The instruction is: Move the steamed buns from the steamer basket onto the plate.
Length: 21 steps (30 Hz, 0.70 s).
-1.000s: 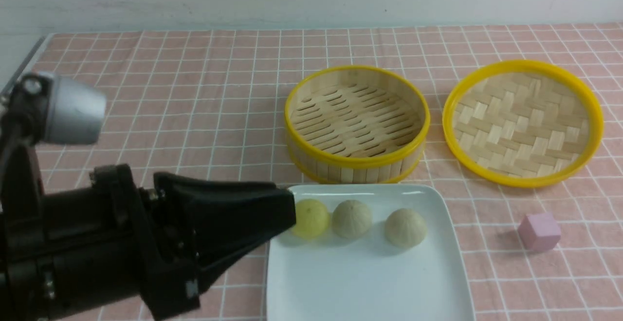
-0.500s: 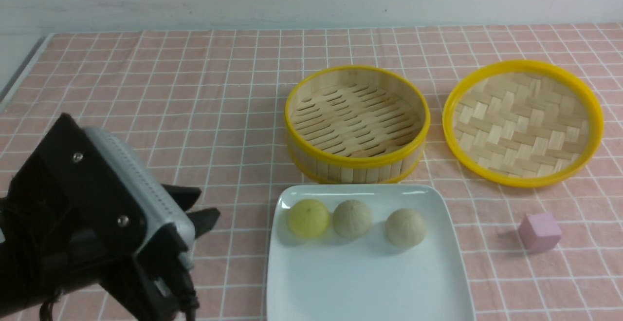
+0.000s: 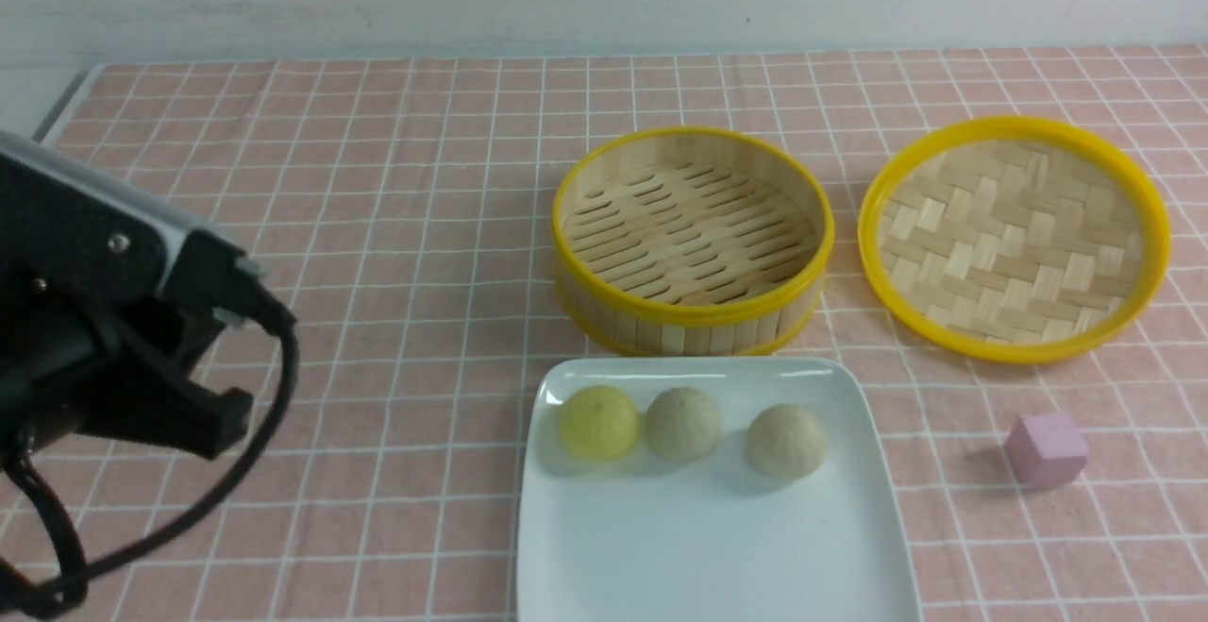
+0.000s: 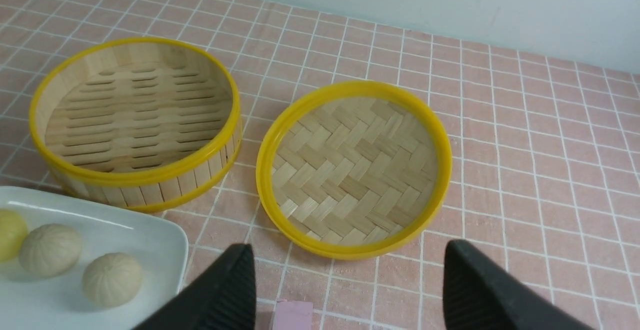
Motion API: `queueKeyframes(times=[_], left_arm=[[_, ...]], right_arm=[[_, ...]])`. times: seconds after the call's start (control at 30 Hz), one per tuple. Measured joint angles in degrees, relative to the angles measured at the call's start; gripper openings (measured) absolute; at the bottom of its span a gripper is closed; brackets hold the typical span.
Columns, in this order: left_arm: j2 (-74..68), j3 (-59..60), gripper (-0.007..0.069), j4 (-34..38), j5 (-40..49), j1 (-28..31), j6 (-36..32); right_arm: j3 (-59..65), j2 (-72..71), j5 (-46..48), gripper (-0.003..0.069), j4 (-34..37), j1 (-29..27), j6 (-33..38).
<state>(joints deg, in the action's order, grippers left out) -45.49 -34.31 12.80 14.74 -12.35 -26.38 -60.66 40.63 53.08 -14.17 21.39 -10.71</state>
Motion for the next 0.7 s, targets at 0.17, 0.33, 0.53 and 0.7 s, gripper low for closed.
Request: queueKeyframes(times=[0.17, 0.33, 0.53, 0.7], left_arm=[[0.0, 0.0, 0.0245, -1.39, -0.12, 9.2, 9.25], [0.0, 0.0, 0.0245, -1.38, -0.84, 16.01, 13.97], [0.0, 0.0, 0.0245, -0.8, -1.93, 17.72, 17.31], [0.0, -0.26, 0.0245, -1.03, -3.12, 17.73, 17.53]], right_arm=[[0.0, 0.0, 0.13, 0.0495, 0.0, 0.0, 0.0], [0.0, 0.0, 0.13, 0.0495, 0.0, 0.0, 0.0], [0.0, 0.0, 0.16, 0.0495, 0.0, 0.0, 0.0], [0.0, 0.0, -0.62, 0.0495, -3.42, 0.0, -0.01]])
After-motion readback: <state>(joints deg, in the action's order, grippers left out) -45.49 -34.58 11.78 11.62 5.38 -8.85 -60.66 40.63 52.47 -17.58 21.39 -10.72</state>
